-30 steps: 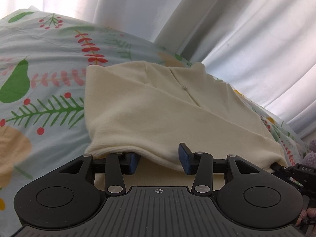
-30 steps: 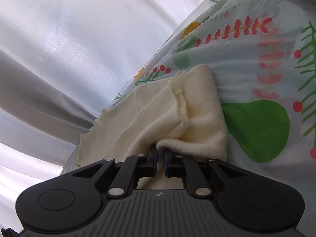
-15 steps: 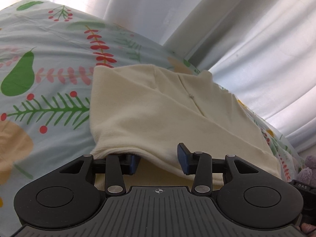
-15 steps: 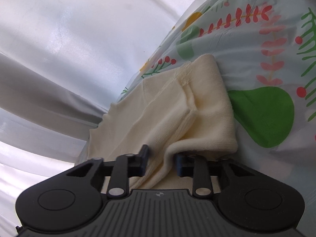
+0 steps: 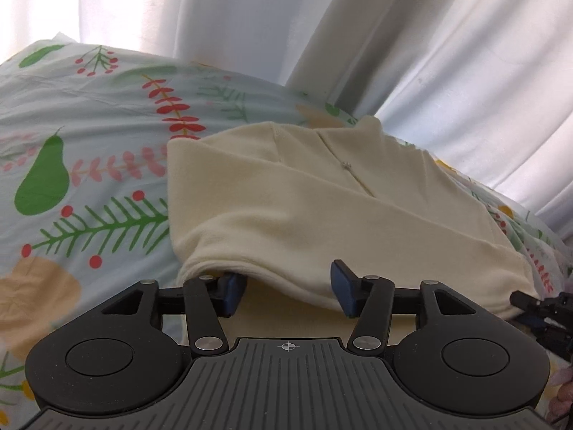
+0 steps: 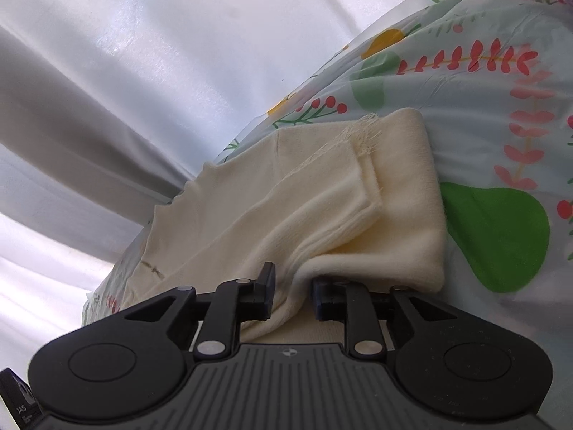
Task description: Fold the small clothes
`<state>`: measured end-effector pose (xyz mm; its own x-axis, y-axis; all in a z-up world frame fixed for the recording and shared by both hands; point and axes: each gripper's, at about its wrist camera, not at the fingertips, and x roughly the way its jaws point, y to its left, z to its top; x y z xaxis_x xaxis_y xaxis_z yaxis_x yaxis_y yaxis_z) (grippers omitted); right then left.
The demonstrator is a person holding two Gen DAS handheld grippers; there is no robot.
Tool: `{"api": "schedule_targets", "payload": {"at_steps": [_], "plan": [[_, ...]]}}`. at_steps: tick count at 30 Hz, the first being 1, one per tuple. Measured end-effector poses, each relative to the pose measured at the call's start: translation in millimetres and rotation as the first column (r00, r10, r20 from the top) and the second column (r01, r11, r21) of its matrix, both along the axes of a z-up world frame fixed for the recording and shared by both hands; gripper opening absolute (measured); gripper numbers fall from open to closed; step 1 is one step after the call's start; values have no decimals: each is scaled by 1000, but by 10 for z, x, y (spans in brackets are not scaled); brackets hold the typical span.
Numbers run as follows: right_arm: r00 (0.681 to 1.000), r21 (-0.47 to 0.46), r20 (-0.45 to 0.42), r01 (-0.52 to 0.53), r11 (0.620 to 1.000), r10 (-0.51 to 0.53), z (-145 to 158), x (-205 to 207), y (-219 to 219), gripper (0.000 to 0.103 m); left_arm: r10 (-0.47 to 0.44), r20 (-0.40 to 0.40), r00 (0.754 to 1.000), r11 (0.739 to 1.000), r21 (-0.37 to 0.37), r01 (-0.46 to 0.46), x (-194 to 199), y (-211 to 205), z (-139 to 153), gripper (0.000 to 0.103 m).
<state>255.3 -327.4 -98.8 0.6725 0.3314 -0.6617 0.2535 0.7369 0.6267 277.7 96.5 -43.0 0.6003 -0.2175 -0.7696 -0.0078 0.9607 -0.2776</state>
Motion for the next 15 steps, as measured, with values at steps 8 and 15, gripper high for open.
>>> {"api": "schedule_targets", "payload": {"at_steps": [8, 15], "plan": [[993, -327, 70, -65, 943, 92, 310, -84, 289, 29, 33, 24, 999, 999, -16, -32, -40, 39, 83, 65], [987, -465, -19, -149, 873, 159, 194, -204, 341, 30, 5, -24, 1000, 995, 104, -3, -377, 96, 102, 61]]}}
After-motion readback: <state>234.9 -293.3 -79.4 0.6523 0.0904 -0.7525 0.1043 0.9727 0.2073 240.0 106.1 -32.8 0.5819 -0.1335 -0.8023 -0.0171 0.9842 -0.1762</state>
